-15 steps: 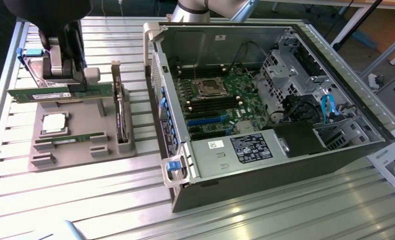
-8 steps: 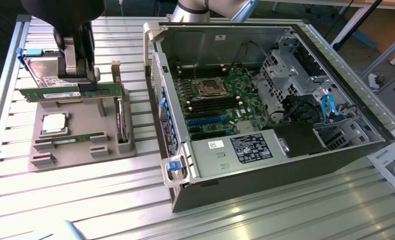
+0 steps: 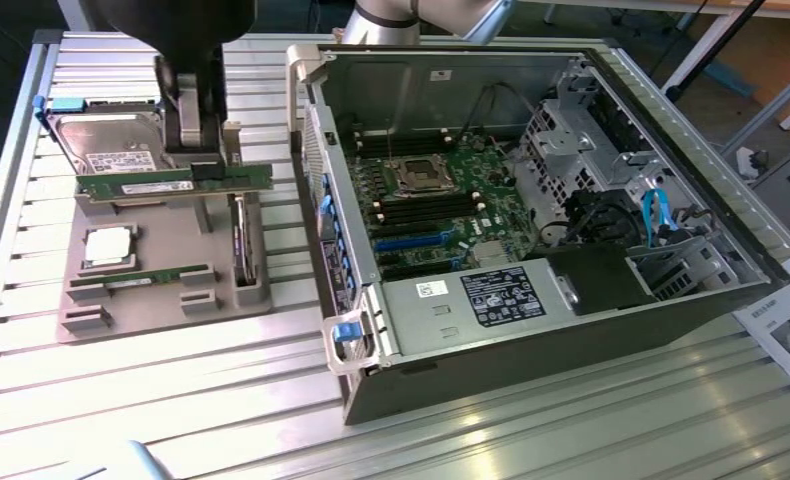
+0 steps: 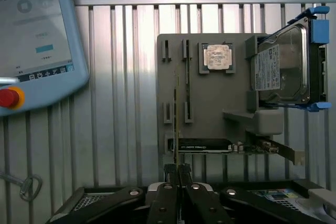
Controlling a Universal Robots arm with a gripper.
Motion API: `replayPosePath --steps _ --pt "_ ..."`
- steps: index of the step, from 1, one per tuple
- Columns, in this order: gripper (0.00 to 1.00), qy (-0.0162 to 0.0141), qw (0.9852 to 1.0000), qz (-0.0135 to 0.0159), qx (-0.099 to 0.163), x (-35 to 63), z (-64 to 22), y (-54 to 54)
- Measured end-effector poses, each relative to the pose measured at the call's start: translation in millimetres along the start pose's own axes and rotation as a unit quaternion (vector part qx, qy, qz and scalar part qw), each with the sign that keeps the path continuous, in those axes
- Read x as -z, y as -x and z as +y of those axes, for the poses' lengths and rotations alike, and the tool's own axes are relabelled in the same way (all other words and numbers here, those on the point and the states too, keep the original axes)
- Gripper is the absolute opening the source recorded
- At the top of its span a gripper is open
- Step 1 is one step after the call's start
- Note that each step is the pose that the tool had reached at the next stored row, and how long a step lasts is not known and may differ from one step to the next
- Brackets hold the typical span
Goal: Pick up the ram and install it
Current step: 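Pick up the ram and move it above insertion slot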
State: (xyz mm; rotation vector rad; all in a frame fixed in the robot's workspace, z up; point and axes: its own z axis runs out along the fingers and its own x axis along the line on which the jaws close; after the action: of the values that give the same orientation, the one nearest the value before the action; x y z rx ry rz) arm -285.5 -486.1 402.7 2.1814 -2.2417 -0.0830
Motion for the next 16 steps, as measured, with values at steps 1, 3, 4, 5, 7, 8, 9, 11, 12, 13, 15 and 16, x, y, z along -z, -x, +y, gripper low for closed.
replayPosePath --steps 1,3,4,5,7,8,9,11,12,13,15,16 --pt "0.12 0.0 1.0 0.0 0.0 0.1 -3.2 0.1" --pt "0.12 0.0001 1.0 0.0 0.0 0.4 -9.7 0.3" --pt "0.12 0.0001 1.0 0.0 0.0 0.6 -12.3 0.3" --pt "0.12 0.0001 1.0 0.0 0.0 0.6 -14.3 0.4" --pt "0.12 0.0001 1.0 0.0 0.0 0.8 -18.7 0.5" --pt "0.12 0.0002 1.0 0.0 0.0 1.0 -22.3 0.6" --pt "0.12 0.0002 1.0 0.0 0.0 1.1 -24.3 0.6" --pt "0.12 0.0002 1.0 0.0 0.0 1.5 -32.0 0.8" --pt "0.12 0.0003 1.0 0.0 0.0 1.7 -38.1 1.0" --pt "0.12 0.0004 1.0 0.0 0.0 1.9 -42.8 1.1" --pt "0.12 0.0004 1.0 0.0 0.0 2.2 -48.5 1.3" --pt "0.12 0.0005 1.0 0.0 0.0 2.4 -50.8 1.3"
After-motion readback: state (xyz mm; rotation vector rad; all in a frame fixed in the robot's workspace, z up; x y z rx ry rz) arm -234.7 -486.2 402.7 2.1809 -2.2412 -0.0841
